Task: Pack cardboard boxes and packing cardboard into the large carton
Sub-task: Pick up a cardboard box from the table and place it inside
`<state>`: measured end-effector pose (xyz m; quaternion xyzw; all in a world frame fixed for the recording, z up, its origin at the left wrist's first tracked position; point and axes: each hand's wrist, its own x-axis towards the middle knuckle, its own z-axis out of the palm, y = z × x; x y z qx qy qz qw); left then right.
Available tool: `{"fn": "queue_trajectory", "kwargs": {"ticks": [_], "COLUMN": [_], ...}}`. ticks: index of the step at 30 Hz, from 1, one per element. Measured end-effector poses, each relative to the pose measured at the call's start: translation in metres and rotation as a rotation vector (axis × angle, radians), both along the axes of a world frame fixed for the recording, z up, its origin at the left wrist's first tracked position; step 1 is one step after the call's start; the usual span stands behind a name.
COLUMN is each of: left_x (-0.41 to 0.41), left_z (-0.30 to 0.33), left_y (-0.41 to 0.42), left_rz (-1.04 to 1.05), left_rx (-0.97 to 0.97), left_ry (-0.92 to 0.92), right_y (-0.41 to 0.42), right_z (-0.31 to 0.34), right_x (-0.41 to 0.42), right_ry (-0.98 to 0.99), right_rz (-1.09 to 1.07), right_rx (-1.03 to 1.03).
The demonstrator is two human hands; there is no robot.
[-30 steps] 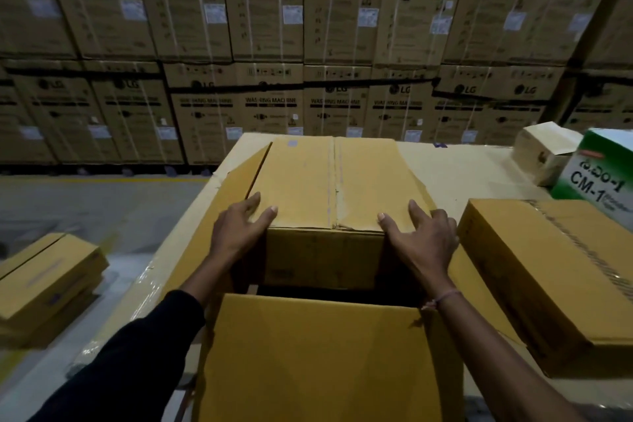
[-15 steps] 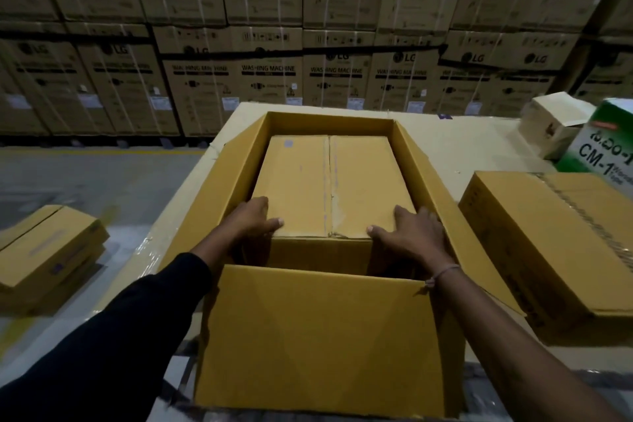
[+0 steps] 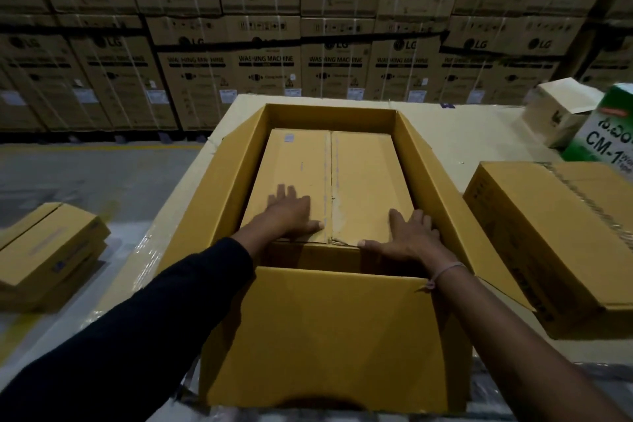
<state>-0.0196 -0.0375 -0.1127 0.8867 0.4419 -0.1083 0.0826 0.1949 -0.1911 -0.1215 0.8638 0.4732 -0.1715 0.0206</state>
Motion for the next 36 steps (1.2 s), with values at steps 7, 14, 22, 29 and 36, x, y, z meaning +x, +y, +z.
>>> {"fn": "queue_trajectory", "kwargs": {"ticks": [7, 14, 22, 29, 36], "left_x": [0.047, 0.049, 0.059, 0.058, 0.022], "left_z": [0.005, 0.032, 0.059, 0.109, 0.149], "left_y": [0.001, 0.016, 0.018, 0.021, 0.057], "left_rz": [-0.42, -0.477, -0.588, -0.297, -0.043], "left_rx": [0.042, 0.245, 0.492, 0.503, 0.39], "left_ry": [-0.035, 0.175, 0.272, 0.405, 0.419], "right_y": [0.003, 0.005, 0.008, 0.007, 0.005], "right_z": [-0.005, -0.006, -0.009, -0.008, -0.006], "right_x": [0.008, 0.012, 0.012, 0.013, 0.012], "right_ry": [0.012, 0.035, 0.046, 0.051, 0.028], "right_rz": [0.046, 0.044, 0.033, 0.049, 0.076], "right_rx": [-0.022, -0.014, -0.013, 0.0, -0.012]}}
